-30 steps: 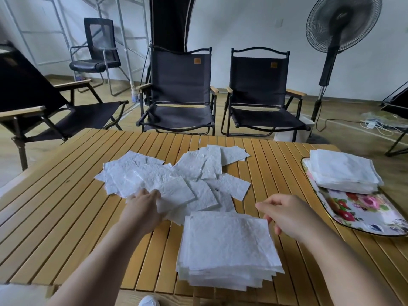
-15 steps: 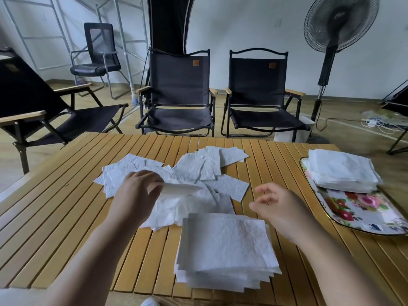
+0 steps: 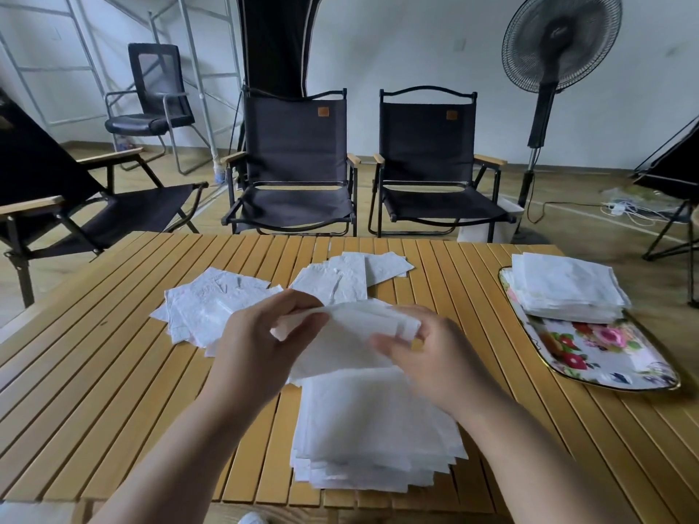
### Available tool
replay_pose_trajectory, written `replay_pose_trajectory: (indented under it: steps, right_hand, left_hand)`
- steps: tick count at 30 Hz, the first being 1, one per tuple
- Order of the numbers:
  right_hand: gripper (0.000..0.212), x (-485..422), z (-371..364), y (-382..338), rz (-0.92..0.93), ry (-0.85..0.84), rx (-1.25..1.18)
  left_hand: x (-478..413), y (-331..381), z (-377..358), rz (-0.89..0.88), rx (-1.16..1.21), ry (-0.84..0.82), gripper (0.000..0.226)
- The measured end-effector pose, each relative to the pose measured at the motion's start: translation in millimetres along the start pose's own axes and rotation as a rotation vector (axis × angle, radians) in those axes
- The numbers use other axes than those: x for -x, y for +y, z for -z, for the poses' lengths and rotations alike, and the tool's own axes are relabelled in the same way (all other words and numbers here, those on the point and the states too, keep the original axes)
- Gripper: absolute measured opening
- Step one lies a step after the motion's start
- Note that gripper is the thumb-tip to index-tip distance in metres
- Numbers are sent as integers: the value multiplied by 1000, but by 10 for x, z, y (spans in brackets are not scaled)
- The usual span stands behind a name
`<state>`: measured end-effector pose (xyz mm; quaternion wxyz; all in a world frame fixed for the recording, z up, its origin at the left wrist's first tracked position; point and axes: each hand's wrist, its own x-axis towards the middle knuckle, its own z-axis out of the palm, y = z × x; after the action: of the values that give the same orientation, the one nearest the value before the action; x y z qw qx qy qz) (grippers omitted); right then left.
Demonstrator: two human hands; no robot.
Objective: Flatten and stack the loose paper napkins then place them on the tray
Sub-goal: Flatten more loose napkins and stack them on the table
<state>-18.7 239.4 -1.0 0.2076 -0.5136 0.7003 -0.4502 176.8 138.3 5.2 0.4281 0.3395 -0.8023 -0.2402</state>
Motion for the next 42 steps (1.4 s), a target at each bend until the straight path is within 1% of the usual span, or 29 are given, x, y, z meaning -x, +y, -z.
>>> replay_pose_trajectory:
  steps: [1, 2, 3, 4, 5, 6, 7, 9, 11, 12, 14, 16, 17, 18, 20, 22, 23, 24, 28, 29, 32, 34, 36, 38, 40, 42]
  right_hand:
    - [24, 1, 38, -19, 21, 41, -31]
    - [14, 3, 96, -38, 17, 45, -87]
    - [11, -1, 164, -30, -16, 17, -156]
    - [15, -3, 232, -13, -76, -31, -202]
    - [24, 1, 302, 19, -153, -87, -206]
    - [33, 14, 360, 61, -230, -148, -168]
    - [38, 35, 401, 99, -297, -210, -98]
    - [41, 86, 424, 170, -403, -328, 102]
    - [40, 133, 402, 203, -460, -405, 292]
    - [41, 143, 388, 215, -463, -393, 357]
    - [44, 123, 369, 262, -440, -268, 429]
    - [35, 71, 370, 287, -411, -92, 396]
    - [29, 44, 368, 278, -396, -25, 363]
    - [25, 15, 357, 274, -380, 18, 334]
    - [20, -44, 308, 287, -354, 51, 279]
    - [17, -92, 242, 323, -345, 40, 250]
    - [17, -111, 212, 338, -343, 29, 246]
    - [17, -129, 190, 351, -341, 21, 239]
    - [20, -161, 148, 350, -321, 10, 186]
    - [20, -162, 143, 354, -319, 7, 178]
    - [20, -162, 136, 361, -315, 4, 171]
    - [19, -158, 147, 357, -309, 10, 163]
    - [20, -152, 161, 350, -306, 20, 146]
    - [21, -139, 177, 346, -290, 41, 158]
    - [30, -116, 181, 338, -231, 72, 196]
    - [47, -91, 165, 324, -140, 86, 224]
  left_hand:
    - [1, 14, 7, 28, 56, -10, 3]
    - [-7, 19, 14, 87, 160, -23, 3]
    - [-21, 20, 21, 177, 310, -49, 5]
    - [-32, 15, 25, 280, 466, -88, 8]
    - [-34, -6, 18, 381, 577, -139, 10]
    - [-26, -38, -1, 459, 629, -205, 10]
    - [-12, -82, -32, 508, 620, -278, 9]
    - [36, -175, -118, 518, 453, -413, 10]
    - [71, -256, -200, 491, 261, -465, 10]
    - [71, -303, -233, 479, 183, -441, 8]
    - [40, -457, -287, 454, 40, -336, 8]
    - [-22, -620, -321, 411, -121, -272, 15]
    - [-60, -692, -336, 375, -205, -279, 20]
    - [-87, -750, -359, 344, -271, -316, 26]
    - [-102, -825, -414, 301, -361, -461, 37]
    - [-89, -863, -474, 267, -457, -613, 47]
    - [-82, -879, -502, 257, -494, -649, 48]
    - [-81, -891, -524, 249, -509, -648, 47]
    - [-132, -891, -574, 242, -505, -519, 36]
    - [-139, -897, -585, 242, -518, -518, 37]
    - [-155, -875, -619, 223, -549, -575, 51]
    - [-152, -853, -686, 228, -457, -592, 49]
    - [-167, -823, -715, 310, -291, -513, 45]
    - [-191, -772, -697, 404, -175, -394, 48]
    - [-227, -678, -646, 487, -24, -290, 49]
    - [-267, -531, -559, 482, 76, -208, 45]
